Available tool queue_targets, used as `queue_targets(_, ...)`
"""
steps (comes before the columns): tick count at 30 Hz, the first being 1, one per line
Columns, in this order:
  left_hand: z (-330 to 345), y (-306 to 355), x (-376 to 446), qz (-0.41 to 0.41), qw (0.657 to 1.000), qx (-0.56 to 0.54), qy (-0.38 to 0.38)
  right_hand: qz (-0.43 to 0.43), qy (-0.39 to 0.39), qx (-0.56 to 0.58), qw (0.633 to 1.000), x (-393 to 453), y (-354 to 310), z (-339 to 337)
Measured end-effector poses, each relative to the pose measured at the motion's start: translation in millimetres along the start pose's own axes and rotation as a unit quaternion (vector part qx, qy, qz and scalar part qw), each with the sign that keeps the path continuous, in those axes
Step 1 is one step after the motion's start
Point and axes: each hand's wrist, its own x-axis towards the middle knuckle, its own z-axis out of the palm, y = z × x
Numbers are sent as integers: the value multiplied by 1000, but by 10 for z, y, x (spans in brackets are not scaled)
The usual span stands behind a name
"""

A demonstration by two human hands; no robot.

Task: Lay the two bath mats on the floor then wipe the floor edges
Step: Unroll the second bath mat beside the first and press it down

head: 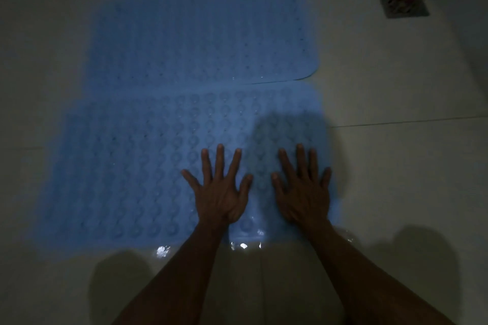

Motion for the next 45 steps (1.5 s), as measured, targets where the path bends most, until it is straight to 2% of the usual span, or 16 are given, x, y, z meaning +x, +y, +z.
queue_targets(5, -12, 60, -10, -12, 1000, 7, -4, -18, 50, -8, 999, -17, 36, 35)
queue_targets(17, -229, 66, 38, 0, 998, -13, -65, -23, -20, 12, 999, 16, 7, -129)
queue_targets(20, -366, 68, 178, 26, 1000, 10, -10, -14, 25, 20, 999, 155, -81, -300)
queue_targets(22, -427, 84, 355, 23, 1000, -5, 17, -23, 27, 34, 999, 353, -154, -402)
queue_targets(26, -478, 81, 862, 8, 999, -41, 6, -36, 8, 47, 998, 882, -256, -522)
queue_targets(31, -405, 10, 1374, 31, 999, -9, -1, -57, 7, 4, 998, 1411, -256, -397)
queue_targets(36, -335, -8, 1408, 30, 999, 5, 11, -60, 60, -32, 996, 1432, -236, -255)
queue_targets(39, -339, -17, 1425, 44, 999, 18, 15, -58, 53, -32, 996, 1448, -227, -265)
queue_targets(43, -308, -17, 1407, 59, 994, 42, 82, -57, 65, -42, 995, 1451, -249, -284)
queue_targets(45, -313, -22, 1431, 65, 994, 48, 67, -59, 84, -52, 993, 1442, -248, -290)
